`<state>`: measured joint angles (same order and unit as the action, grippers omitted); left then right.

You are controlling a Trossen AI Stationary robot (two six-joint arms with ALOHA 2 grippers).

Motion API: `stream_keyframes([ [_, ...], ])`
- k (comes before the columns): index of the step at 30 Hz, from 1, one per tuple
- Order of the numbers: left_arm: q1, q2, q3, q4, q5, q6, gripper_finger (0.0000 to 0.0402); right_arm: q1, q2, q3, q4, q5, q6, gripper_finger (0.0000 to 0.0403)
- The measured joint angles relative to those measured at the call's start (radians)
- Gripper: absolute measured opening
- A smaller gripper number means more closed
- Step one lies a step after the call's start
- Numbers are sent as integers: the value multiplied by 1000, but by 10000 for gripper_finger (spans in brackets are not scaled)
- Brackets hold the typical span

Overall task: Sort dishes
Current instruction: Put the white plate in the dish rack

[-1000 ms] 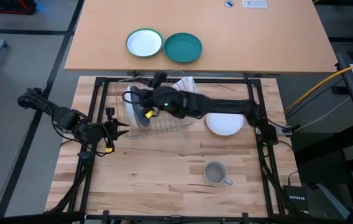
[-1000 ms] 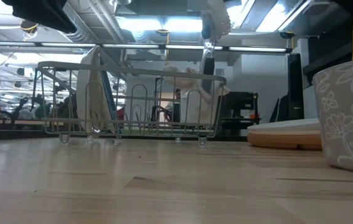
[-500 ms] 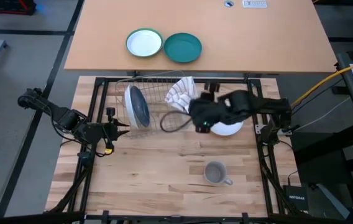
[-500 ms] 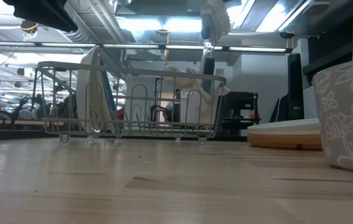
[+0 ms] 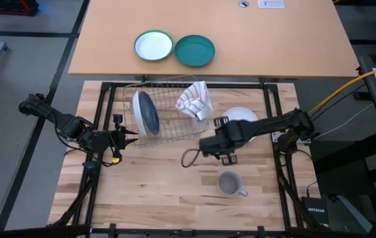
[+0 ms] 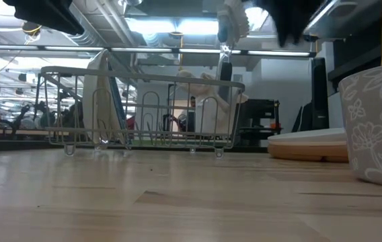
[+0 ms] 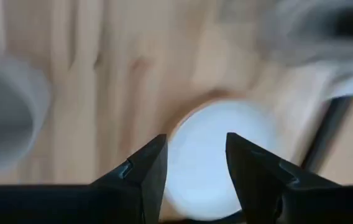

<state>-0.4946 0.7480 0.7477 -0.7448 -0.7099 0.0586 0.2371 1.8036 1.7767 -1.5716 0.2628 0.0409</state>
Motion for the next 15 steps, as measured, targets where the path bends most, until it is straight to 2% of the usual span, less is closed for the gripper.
stream_keyframes([
  [5, 0, 0, 0, 1, 0, -15, 90, -3, -42, -219, -2, -78, 10, 168],
  [10, 0, 0, 0, 0, 0, -49, 90, -1, -92, -380, 3, -152, 32, 168],
  [15, 0, 0, 0, 0, 0, -54, 90, -2, -137, -536, 14, -155, 65, 168],
])
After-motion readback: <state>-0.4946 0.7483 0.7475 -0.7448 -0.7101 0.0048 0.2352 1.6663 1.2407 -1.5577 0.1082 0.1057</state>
